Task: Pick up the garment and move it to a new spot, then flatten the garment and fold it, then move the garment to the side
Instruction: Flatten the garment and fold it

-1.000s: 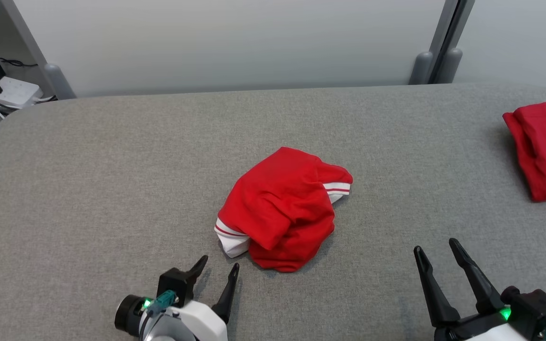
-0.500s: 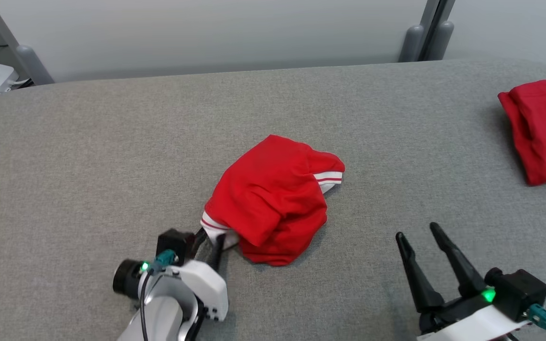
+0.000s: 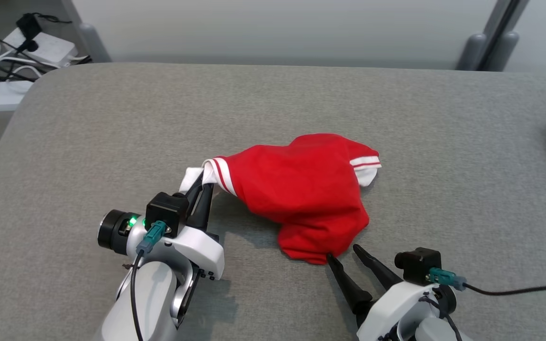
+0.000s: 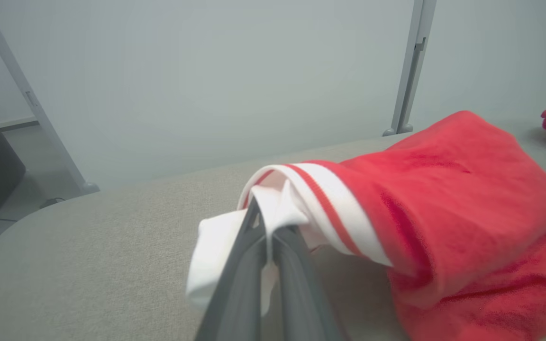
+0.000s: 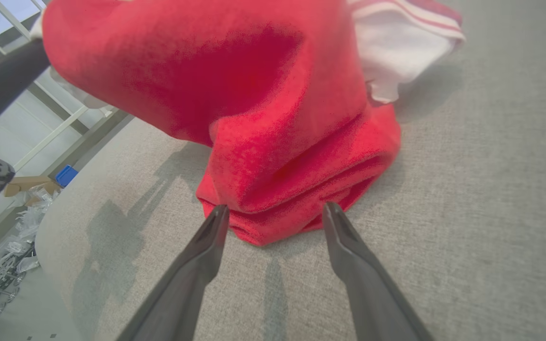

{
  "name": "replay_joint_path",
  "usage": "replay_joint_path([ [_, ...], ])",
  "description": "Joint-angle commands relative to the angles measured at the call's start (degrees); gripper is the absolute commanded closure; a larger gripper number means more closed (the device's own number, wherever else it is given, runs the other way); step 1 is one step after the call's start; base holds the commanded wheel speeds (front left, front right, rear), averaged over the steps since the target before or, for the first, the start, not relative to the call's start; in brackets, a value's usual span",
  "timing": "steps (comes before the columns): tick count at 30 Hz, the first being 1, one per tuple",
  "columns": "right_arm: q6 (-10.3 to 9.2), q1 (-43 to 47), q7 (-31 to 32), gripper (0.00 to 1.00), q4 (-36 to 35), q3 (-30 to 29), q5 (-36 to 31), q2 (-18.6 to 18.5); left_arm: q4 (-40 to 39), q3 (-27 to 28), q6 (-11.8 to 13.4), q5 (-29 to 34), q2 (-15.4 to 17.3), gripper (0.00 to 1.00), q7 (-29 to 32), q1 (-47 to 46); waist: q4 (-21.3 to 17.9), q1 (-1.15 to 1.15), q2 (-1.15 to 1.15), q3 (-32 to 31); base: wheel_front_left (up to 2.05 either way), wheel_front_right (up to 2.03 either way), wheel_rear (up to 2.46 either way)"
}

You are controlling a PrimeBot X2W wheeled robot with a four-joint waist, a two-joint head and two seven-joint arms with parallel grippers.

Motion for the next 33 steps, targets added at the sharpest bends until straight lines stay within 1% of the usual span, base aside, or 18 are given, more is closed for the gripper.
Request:
replay_joint_path([
  [1, 0.07, -2.14, -0.61, 0.0, 2.27, 1.25, 0.88, 1.1, -2.24, 2.35, 0.52, 1.27, 1.24, 1.0, -0.58, -1.83, 1.56, 0.0, 0.0, -0.04, 0.0, 0.0, 0.0],
  [6, 0.07, -7.62, -0.61, 0.0, 12.97, 3.57, 3.83, 3.58, -3.75, 3.22, -0.1, 2.65, 1.48, 1.0, -0.58, -1.76, 3.46, 0.0, 0.0, 0.52, 0.0, 0.0, 0.0],
  [7, 0.07, -8.55, -0.61, 0.51, 14.14, 3.75, 4.6, 3.91, -4.02, 3.34, -0.19, 2.86, 1.47, 1.0, -0.58, -1.75, 3.68, 0.0, 0.0, 0.75, 0.0, 0.0, 0.0],
  [8, 0.07, -9.47, -0.61, 0.8, 14.95, 3.9, 5.25, 4.16, -4.34, 3.45, -0.24, 3.14, 1.5, 1.0, -0.58, -1.75, 3.8, 0.0, 0.0, 1.01, 0.0, 0.0, 0.0],
  [9, 0.07, -10.23, -0.61, 1.0, 15.59, 4.17, 5.76, 4.35, -4.55, 3.58, -0.33, 3.39, 1.61, 1.0, -0.58, -1.72, 3.83, 0.0, 0.0, 1.21, 0.0, 0.0, 0.0],
  [11, 0.07, -11.78, -0.61, 1.0, 16.13, 4.97, 5.66, 4.55, -4.86, 4.03, -0.36, 3.85, 2.05, 1.0, -0.58, -1.64, 3.46, 0.0, 0.0, 1.53, 0.0, 0.0, 0.0],
  [13, 0.07, -12.76, -0.61, 1.0, 16.09, 4.52, 5.16, 4.62, -5.31, 4.78, -0.17, 4.13, 2.57, 1.0, -0.58, -1.44, 2.78, 0.0, 0.0, 1.48, 0.0, 0.0, 0.0],
  [15, 0.07, -13.47, -0.61, 1.0, 15.11, 2.23, 3.92, 4.17, -6.12, 5.58, 0.05, 4.48, 3.35, 1.0, -0.58, -1.14, 1.71, 0.0, 0.0, 1.25, 0.0, 0.0, 0.0],
  [17, 0.07, -13.76, -0.61, 1.0, 13.01, -0.91, 1.48, 2.92, -7.61, 6.08, -0.16, 4.95, 4.32, 1.0, -0.58, -0.81, 0.44, 0.0, 0.0, 0.79, 0.0, 0.0, 0.0],
  [21, 0.07, -13.11, -0.61, 1.0, 5.35, -8.96, -4.37, -0.37, -10.69, 6.57, -0.67, 6.03, 6.63, 1.0, -0.58, 0.21, -2.21, 0.0, 0.0, -0.78, 0.0, 0.0, 0.0],
  [25, 0.07, -12.31, -0.61, 1.0, -4.06, -13.72, -9.38, -5.21, -15.98, 6.44, -1.04, 7.23, 9.36, 1.0, -0.38, 1.49, -4.11, 0.0, 0.0, -3.16, 0.0, 0.0, 0.0],
  [27, 0.07, -11.7, -0.61, 1.0, -8.71, -15.91, -11.13, -8.34, -20.84, 5.62, -2.33, 7.75, 11.09, 1.0, 1.85, 2.26, -4.32, 0.0, 0.0, -4.31, 0.0, 0.0, 0.0],
  [28, 0.07, -11.7, -0.61, 1.0, -8.71, -15.91, -11.13, -8.34, -20.84, 5.62, -2.33, 7.75, 11.09, 1.0, 1.85, 2.26, -4.32, 0.0, 0.0, -4.31, 0.0, 0.0, 0.0],
  [31, 0.07, -9.69, -0.61, 1.0, -14.16, -19.89, -13.24, -13.89, -31.22, 4.27, -4.35, 8.3, 13.8, 1.0, 9.08, 3.83, -3.73, 0.0, 0.0, -5.53, 0.0, 0.0, 0.0],
  [33, 0.07, -7.88, -0.13, 1.0, -16.67, -22.42, -13.65, -16.86, -39.11, 4.26, -5.02, 7.88, 15.37, 1.0, 14.92, 4.96, -3.24, 0.0, 0.0, -5.86, 0.0, 0.0, 0.0],
])
